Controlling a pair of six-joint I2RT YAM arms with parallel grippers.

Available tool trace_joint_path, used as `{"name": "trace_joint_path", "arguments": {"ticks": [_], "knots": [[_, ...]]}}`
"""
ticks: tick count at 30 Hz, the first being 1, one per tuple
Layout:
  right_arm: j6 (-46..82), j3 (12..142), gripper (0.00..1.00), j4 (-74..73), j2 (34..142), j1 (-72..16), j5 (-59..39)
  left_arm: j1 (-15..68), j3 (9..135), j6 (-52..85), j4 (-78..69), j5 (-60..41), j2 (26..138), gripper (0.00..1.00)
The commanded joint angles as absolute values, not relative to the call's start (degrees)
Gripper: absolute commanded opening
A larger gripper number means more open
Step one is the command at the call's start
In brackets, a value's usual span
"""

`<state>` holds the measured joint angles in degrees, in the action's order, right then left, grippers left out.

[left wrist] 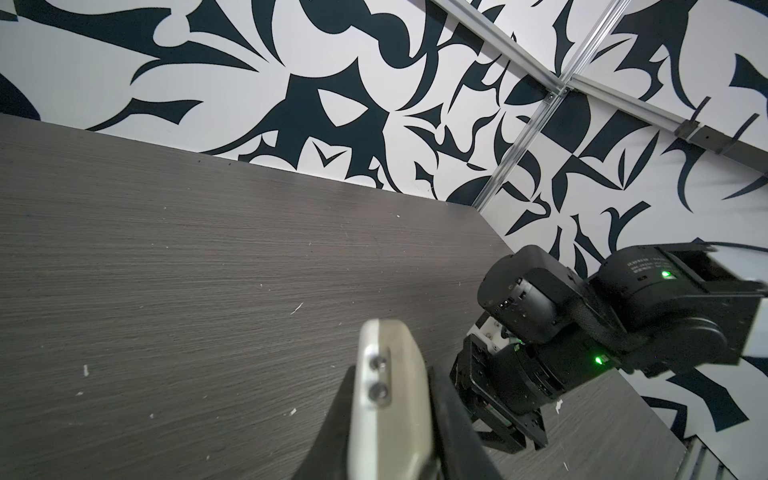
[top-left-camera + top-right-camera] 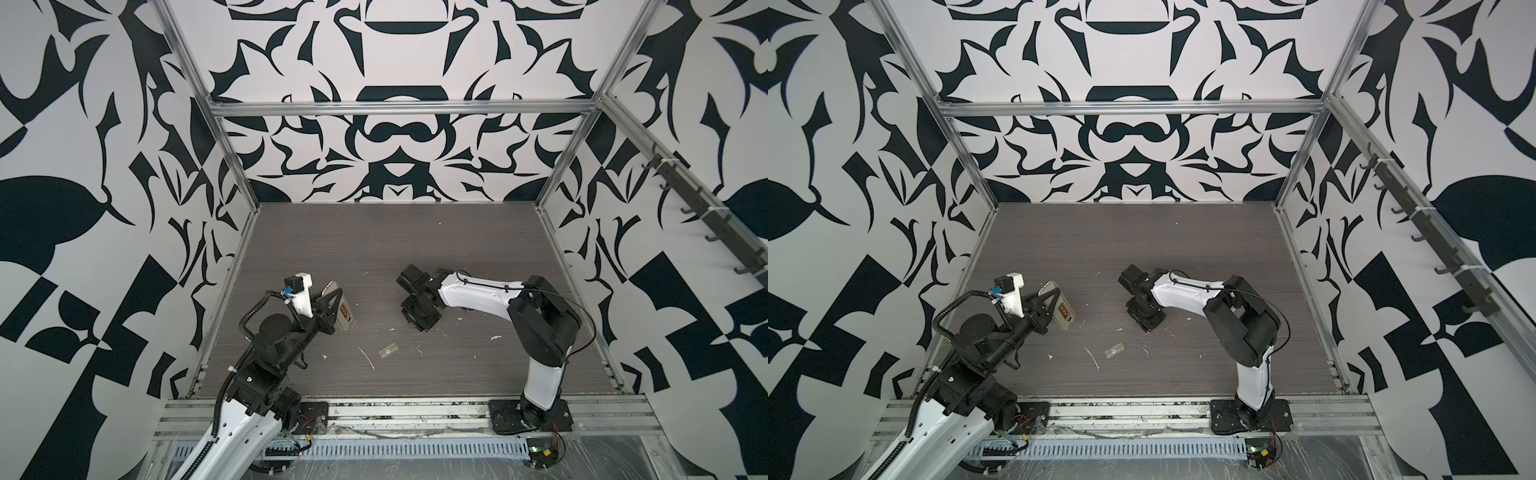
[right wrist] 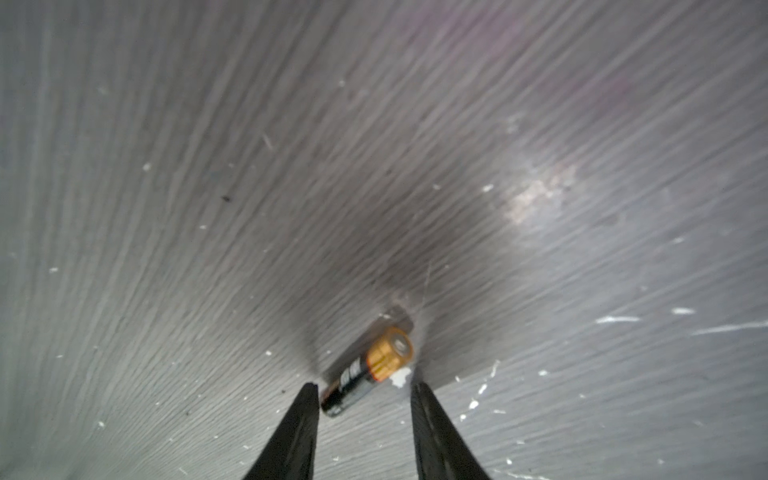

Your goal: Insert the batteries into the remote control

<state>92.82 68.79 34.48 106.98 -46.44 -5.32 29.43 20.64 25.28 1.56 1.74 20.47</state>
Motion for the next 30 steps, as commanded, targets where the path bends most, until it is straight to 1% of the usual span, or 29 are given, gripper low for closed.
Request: {"name": "trace_joint_path", "arguments": {"ticks": [1,6,10,19,27,28,30], "knots": [[91.9,68.1,0.4,35.9,107.1,-45.8,-5.0,29.5,19.9,25.4,0.2,2.4,19.7,0.06],[90.9,67.1,0.38,35.5,107.1,-45.4,-4.8,29.5,19.7,25.4,0.4,2.7,19.4,0.06],[88.0,66.2,0.32,36.8,107.3,-44.7,-4.5,29.6,20.0,25.2,0.1,2.9,20.0,0.07],[76.4,67.0,0.32,42.0,108.7,-44.1,-2.3,29.5,20.7,26.0,1.0,1.9,21.9,0.06],[68.1,61.6,0.28,38.1,106.8,-42.3,-2.9,29.5,23.3,27.7,3.6,-0.8,24.8,0.06],[66.8,61.3,0.27,37.7,106.7,-42.0,-2.8,29.5,23.4,27.8,3.9,-0.7,25.1,0.06],[64.0,60.8,0.21,37.4,106.7,-41.5,-2.9,29.5,23.8,28.0,4.3,-0.3,25.7,0.05]]}}
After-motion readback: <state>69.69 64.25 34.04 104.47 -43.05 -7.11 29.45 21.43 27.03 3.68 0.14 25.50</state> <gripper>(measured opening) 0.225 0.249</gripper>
